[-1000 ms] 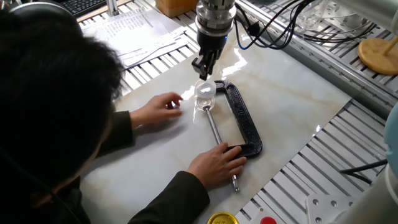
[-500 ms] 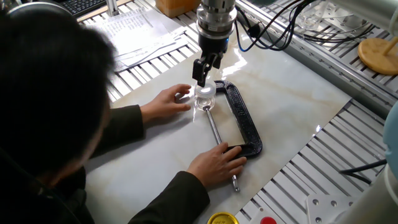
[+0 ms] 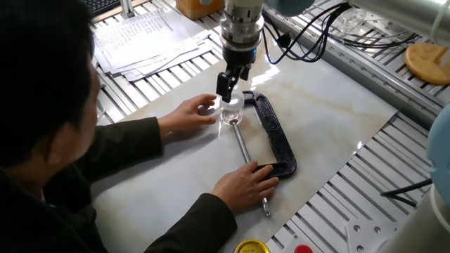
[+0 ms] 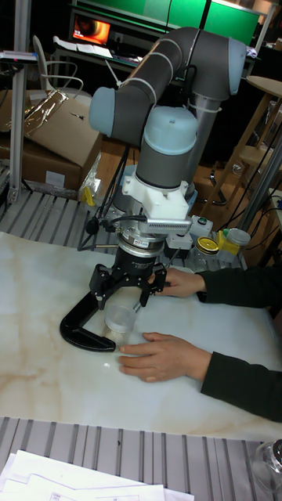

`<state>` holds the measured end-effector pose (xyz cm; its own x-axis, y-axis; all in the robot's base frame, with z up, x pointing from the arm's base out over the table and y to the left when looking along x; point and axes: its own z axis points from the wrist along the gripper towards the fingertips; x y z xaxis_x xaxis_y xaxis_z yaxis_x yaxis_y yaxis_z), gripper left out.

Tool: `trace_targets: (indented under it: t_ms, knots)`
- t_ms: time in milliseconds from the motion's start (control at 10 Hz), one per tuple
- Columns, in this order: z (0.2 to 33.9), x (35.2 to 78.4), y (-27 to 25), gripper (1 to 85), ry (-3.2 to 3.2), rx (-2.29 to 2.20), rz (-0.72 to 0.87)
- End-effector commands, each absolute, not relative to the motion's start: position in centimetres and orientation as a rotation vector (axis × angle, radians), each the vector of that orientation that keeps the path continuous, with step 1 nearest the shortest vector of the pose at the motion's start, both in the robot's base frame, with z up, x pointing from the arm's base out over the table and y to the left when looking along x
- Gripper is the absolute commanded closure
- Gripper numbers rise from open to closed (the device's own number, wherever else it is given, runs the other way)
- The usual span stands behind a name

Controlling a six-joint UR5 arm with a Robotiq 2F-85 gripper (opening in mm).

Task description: Unscrew the lid from the jar

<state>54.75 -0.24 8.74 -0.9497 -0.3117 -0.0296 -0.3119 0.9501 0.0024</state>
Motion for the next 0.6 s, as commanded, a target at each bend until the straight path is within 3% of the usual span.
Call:
trace_targets:
  t_ms: [0, 300, 500]
  knots:
    - [7.8, 55.0, 0.0, 1.0, 3.076, -0.496, 0.023]
    - [6.9, 55.2, 0.7, 1.0, 3.072, -0.505, 0.032]
    - [6.5, 55.0, 0.7, 5.3, 3.063, -0.552, 0.026]
